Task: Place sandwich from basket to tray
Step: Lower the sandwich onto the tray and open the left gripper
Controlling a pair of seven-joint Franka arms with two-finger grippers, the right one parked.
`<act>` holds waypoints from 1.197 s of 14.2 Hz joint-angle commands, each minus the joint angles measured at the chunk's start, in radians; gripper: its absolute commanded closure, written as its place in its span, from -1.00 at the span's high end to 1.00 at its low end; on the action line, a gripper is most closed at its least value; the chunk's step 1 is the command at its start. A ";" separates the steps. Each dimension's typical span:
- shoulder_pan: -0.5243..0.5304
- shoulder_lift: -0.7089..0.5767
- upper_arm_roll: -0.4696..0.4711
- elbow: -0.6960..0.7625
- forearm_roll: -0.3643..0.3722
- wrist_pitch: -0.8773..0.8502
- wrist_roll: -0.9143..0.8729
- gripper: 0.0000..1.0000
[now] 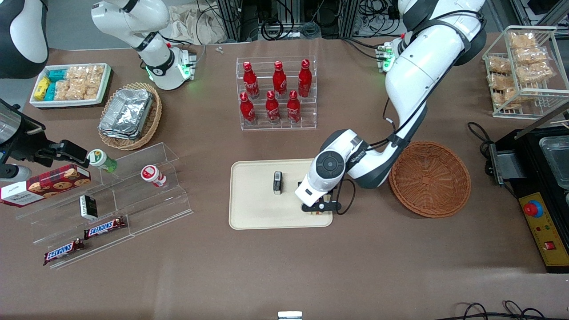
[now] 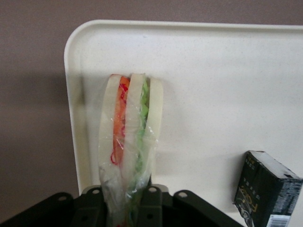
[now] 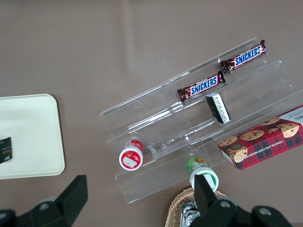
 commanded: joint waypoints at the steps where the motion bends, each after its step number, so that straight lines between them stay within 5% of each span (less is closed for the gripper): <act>1: -0.005 -0.007 0.004 -0.005 0.023 0.008 -0.044 1.00; 8: 0.030 -0.123 0.004 -0.002 0.008 -0.015 -0.050 1.00; 17: 0.234 -0.428 0.000 -0.006 0.002 -0.343 0.017 1.00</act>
